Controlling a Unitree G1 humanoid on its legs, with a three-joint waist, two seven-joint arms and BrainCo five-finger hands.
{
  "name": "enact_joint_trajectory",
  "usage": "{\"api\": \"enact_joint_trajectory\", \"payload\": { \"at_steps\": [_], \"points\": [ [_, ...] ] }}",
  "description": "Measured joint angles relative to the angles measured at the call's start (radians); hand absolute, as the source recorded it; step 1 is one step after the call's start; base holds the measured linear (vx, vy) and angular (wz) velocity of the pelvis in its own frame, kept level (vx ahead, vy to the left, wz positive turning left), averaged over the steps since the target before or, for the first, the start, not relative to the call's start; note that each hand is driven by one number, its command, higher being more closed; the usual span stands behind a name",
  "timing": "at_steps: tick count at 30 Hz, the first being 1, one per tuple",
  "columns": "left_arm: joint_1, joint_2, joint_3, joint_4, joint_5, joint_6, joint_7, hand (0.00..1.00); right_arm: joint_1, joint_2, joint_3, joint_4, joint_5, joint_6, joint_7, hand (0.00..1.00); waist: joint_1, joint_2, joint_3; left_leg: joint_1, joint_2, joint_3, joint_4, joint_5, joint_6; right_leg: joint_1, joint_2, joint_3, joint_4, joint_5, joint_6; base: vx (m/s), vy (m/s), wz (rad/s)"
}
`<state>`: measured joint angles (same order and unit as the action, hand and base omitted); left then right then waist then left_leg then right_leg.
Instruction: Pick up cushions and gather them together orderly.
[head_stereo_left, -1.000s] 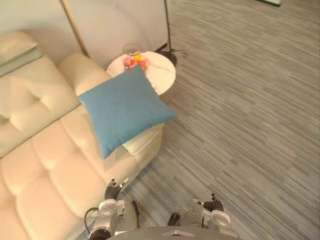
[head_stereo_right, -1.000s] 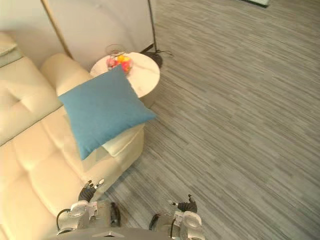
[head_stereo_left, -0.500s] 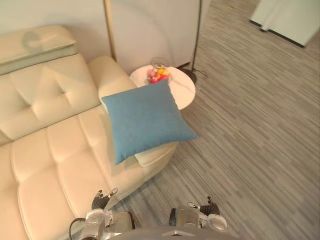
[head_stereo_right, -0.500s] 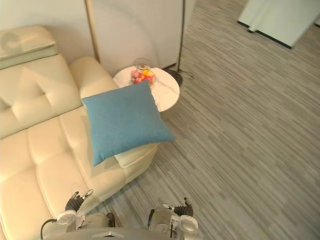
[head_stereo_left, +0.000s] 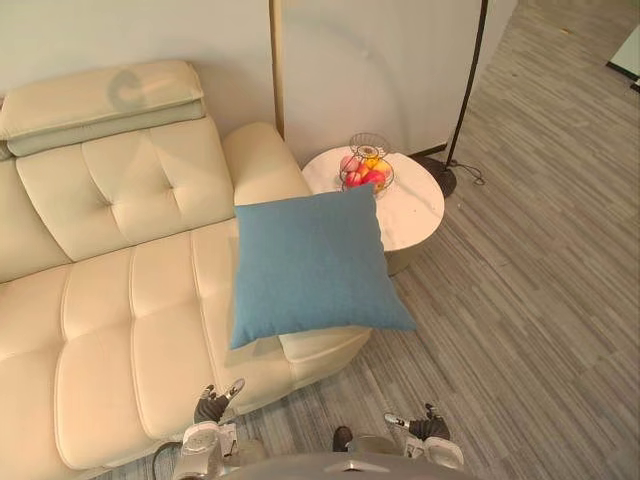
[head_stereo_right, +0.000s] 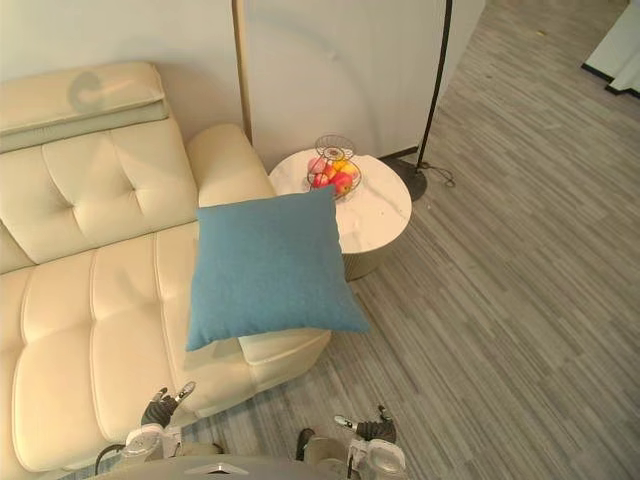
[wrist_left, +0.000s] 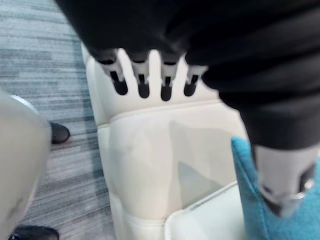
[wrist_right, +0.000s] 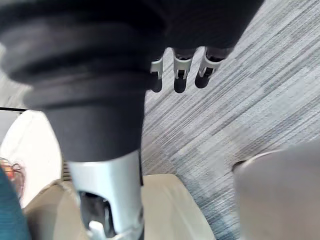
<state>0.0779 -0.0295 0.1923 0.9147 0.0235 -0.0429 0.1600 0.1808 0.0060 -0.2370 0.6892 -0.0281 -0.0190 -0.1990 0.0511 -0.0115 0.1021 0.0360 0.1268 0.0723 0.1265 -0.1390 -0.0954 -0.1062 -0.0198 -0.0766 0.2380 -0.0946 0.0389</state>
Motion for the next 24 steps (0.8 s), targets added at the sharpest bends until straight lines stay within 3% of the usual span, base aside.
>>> {"api": "enact_joint_trajectory", "payload": {
  "at_steps": [4, 10, 13, 18, 22, 24],
  "points": [
    [0.015, 0.034, -0.039, -0.061, -0.004, 0.000, 0.000, 0.00, 0.012, -0.005, -0.089, -0.192, 0.002, -0.011, -0.019, 0.00, -0.008, -0.029, -0.016, 0.001, -0.025, 0.005, -0.054, 0.037, 0.016, 0.019, -0.014, 0.011, -0.094, 0.059, 0.010, -0.04, 0.065, -0.01],
    [0.029, 0.117, 0.000, -0.165, -0.071, -0.002, 0.008, 0.00, -0.028, -0.113, -0.258, -0.278, 0.020, -0.026, -0.054, 0.00, -0.027, -0.029, -0.024, 0.001, -0.056, -0.014, -0.099, 0.070, 0.034, 0.037, -0.030, 0.010, -0.170, 0.107, 0.020, -0.06, 0.043, 0.05],
    [0.019, 0.173, 0.032, -0.219, -0.102, -0.003, 0.010, 0.00, -0.065, -0.186, -0.280, -0.282, 0.036, -0.026, -0.068, 0.00, -0.039, -0.025, -0.025, -0.005, -0.063, -0.019, -0.115, 0.084, 0.037, 0.037, -0.033, 0.008, -0.200, 0.128, 0.020, -0.05, 0.018, 0.02],
    [-0.027, 0.227, 0.043, -0.280, -0.121, -0.010, 0.016, 0.00, -0.147, -0.272, -0.272, -0.282, 0.041, -0.026, -0.070, 0.00, -0.049, -0.014, -0.024, -0.024, -0.067, -0.023, -0.114, 0.089, 0.038, 0.036, -0.034, 0.006, -0.233, 0.152, 0.019, -0.02, 0.003, 0.02],
    [-0.114, 0.247, 0.005, -0.337, -0.140, -0.013, 0.033, 0.00, -0.249, -0.338, -0.179, -0.283, 0.043, -0.026, -0.072, 0.00, -0.061, -0.001, -0.004, -0.082, -0.075, -0.051, -0.112, 0.109, 0.040, -0.006, -0.044, -0.020, -0.232, 0.166, 0.019, -0.05, -0.002, 0.20],
    [-0.199, 0.253, -0.033, -0.353, -0.141, -0.019, 0.039, 0.00, -0.347, -0.354, -0.122, -0.283, 0.070, -0.026, -0.072, 0.00, -0.054, 0.002, 0.044, -0.114, -0.077, -0.054, -0.102, 0.122, 0.040, -0.040, -0.047, -0.020, -0.228, 0.183, 0.014, -0.06, -0.006, 0.07]
  ]
}}
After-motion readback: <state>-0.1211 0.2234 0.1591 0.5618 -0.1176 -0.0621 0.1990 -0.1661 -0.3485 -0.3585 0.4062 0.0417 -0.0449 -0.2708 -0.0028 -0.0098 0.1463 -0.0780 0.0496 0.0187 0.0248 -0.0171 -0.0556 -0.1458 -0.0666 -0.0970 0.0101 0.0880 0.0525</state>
